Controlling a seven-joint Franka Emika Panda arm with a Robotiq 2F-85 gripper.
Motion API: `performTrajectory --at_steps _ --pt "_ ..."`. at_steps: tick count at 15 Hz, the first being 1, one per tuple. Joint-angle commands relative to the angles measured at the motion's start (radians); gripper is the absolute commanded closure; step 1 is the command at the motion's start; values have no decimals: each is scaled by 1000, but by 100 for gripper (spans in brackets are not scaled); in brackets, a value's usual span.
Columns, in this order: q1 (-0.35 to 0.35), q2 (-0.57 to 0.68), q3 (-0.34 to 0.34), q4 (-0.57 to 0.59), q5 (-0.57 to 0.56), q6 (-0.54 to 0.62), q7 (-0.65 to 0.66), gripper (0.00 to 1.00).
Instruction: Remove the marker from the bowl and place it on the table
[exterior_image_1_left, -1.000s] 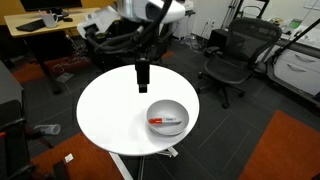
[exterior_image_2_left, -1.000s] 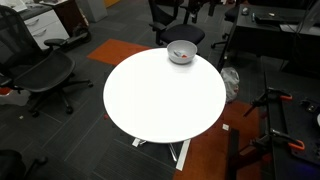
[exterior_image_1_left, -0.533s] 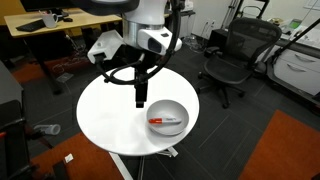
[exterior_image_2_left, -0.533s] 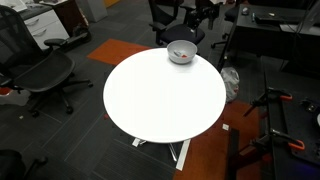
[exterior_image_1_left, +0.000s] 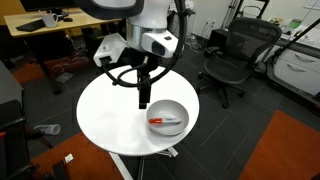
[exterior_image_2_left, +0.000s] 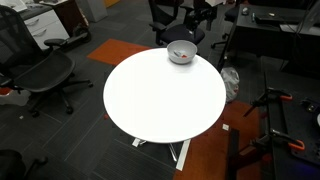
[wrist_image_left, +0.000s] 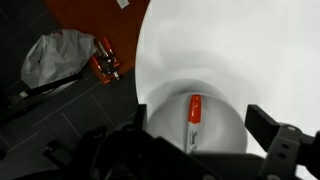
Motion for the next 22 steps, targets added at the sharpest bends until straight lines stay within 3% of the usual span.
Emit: performTrajectory --at_steps 1,5,14,22 --pt "-7 73 -3 61 -2 67 -47 0" --pt "-25 143 0 116 15 117 -88 0" --pt "-79 302 31 260 109 55 -161 0" --pt "-73 406 30 368 99 50 -156 0"
